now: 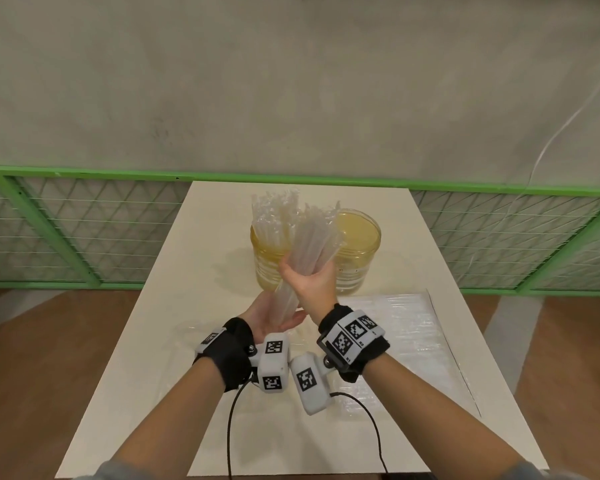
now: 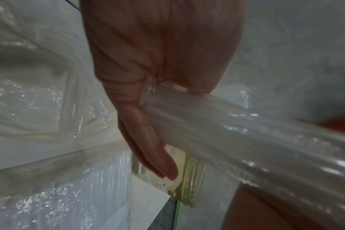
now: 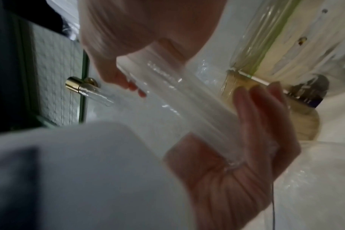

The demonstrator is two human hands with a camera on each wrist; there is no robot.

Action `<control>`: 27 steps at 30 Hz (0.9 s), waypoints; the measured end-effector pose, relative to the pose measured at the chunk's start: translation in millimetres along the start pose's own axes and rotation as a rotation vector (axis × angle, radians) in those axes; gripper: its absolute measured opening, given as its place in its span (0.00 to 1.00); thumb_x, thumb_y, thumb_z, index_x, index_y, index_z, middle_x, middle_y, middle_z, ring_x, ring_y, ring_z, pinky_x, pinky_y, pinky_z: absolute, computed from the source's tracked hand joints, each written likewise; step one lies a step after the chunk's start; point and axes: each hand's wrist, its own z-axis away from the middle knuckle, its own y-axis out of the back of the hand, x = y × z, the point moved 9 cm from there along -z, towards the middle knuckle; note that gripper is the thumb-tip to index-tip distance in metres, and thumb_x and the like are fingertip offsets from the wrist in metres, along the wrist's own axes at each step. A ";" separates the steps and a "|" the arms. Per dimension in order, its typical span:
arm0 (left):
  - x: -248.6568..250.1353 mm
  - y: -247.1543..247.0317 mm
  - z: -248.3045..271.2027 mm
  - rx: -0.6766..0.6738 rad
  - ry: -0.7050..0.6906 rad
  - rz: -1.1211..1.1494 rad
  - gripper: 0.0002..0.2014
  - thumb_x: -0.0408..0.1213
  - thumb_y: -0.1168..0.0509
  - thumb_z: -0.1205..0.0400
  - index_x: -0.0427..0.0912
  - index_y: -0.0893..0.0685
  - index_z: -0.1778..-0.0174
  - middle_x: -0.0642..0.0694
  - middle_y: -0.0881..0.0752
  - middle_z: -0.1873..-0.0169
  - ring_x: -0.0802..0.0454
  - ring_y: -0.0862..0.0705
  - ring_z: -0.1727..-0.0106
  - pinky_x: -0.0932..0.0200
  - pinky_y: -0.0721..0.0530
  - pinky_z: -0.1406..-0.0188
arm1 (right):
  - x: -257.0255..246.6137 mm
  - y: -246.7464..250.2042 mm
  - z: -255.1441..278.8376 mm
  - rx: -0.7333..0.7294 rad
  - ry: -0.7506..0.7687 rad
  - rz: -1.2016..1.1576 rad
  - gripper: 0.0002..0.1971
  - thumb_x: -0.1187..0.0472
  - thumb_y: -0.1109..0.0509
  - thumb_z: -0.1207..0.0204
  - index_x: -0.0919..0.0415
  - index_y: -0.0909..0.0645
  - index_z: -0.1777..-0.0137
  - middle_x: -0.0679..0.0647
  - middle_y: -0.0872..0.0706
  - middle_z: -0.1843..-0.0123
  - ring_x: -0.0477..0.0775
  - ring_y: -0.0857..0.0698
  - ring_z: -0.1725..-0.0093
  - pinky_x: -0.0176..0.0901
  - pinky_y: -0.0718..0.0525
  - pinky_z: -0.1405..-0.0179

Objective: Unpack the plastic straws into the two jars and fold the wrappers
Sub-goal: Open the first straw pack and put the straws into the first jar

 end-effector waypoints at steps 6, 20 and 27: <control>10.7 -4.5 9.7 -0.038 -0.052 -0.086 0.12 0.38 0.34 0.22 0.36 0.20 0.46 0.34 0.16 0.55 0.37 0.11 0.59 0.49 0.12 0.67 | -1.3 -0.1 1.9 -0.016 -0.015 -0.010 0.10 0.67 0.23 0.32 0.72 0.15 0.53 0.55 0.11 0.58 0.48 0.11 0.55 0.45 0.13 0.51; 40.4 3.9 11.5 0.132 -0.149 -0.385 0.19 0.44 0.40 0.16 0.35 0.25 0.34 0.37 0.21 0.45 0.42 0.17 0.52 0.52 0.11 0.63 | -12.6 15.6 -23.6 0.023 -0.091 -0.018 0.06 0.67 0.26 0.31 0.65 0.18 0.55 0.56 0.15 0.59 0.54 0.15 0.55 0.52 0.13 0.56; 147.8 -9.9 37.0 0.590 -0.809 -0.986 0.33 0.40 0.25 0.29 0.41 0.32 0.31 0.39 0.29 0.35 0.42 0.29 0.32 0.49 0.26 0.32 | -71.0 58.9 -82.2 0.311 0.057 -0.225 0.20 0.68 0.26 0.34 0.78 0.22 0.45 0.53 0.16 0.59 0.39 0.16 0.66 0.29 0.20 0.70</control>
